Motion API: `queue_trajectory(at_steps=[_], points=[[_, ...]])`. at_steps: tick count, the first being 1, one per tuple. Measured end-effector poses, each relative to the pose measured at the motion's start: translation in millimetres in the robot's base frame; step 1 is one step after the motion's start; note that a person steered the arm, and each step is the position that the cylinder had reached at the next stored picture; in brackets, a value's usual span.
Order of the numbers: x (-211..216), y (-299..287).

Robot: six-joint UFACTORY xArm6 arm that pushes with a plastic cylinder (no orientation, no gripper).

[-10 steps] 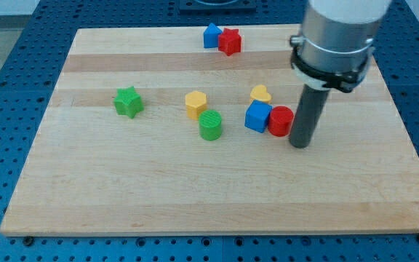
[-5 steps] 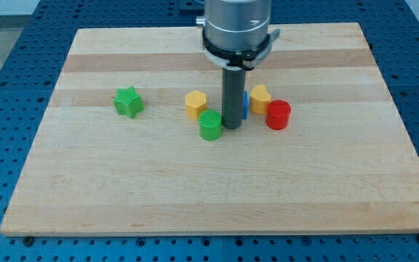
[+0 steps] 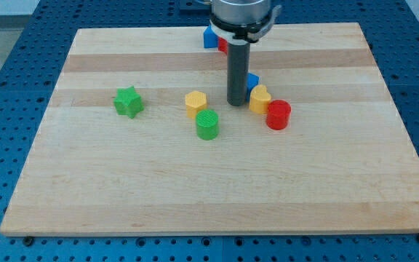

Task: Push the blue cube below to the red star

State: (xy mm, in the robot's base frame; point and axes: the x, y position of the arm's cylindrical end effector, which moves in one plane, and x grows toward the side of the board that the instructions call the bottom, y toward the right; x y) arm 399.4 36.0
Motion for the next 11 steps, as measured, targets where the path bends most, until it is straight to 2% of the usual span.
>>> queue_trajectory(at_steps=[3, 5, 7, 11], points=[[-5, 34], [-33, 34], [-67, 21], [-84, -21]])
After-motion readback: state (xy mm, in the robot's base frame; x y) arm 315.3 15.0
